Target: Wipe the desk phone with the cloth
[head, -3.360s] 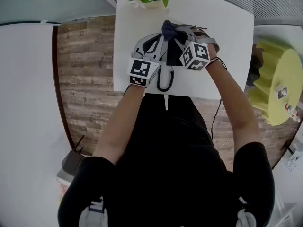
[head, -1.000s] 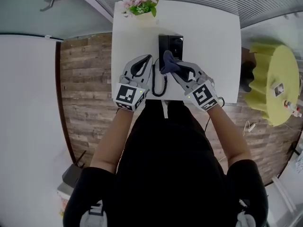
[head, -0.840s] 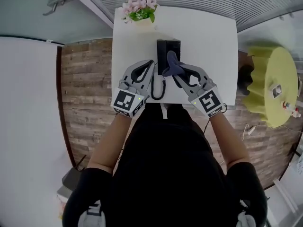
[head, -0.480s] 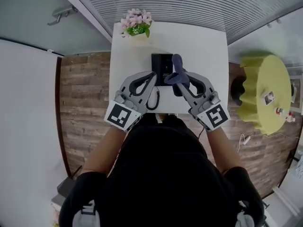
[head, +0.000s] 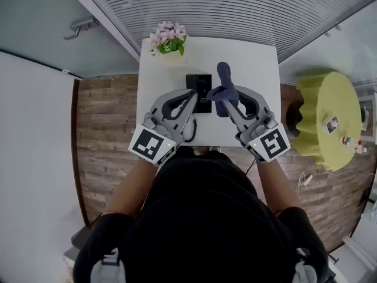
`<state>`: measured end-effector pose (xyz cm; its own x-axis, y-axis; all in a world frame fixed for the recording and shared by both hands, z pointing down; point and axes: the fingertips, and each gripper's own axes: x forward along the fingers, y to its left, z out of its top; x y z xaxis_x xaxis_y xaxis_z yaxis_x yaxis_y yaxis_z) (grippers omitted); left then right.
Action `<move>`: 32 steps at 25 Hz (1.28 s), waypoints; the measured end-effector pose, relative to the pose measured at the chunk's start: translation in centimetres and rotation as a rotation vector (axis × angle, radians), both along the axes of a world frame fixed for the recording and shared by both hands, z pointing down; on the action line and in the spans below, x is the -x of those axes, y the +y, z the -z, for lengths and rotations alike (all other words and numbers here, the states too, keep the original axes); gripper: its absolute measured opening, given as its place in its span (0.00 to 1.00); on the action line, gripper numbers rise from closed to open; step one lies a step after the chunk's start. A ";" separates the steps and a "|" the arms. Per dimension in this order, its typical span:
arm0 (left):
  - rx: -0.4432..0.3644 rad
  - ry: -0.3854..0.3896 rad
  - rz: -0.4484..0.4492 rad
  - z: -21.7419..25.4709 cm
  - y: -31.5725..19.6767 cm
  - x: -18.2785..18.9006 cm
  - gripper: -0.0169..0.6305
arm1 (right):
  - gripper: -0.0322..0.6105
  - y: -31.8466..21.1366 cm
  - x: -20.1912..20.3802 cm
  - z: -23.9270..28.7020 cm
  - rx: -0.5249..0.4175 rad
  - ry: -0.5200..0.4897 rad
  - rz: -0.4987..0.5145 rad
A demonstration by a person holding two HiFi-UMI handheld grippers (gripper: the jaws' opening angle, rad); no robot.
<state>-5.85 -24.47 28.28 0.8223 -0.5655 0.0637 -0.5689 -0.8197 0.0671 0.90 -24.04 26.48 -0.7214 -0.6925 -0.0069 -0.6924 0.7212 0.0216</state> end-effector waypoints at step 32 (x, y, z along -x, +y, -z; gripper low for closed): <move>0.014 -0.036 0.015 -2.0 0.6 -0.8 0.04 | 0.20 0.3 -0.3 -1.4 0.031 0.005 0.017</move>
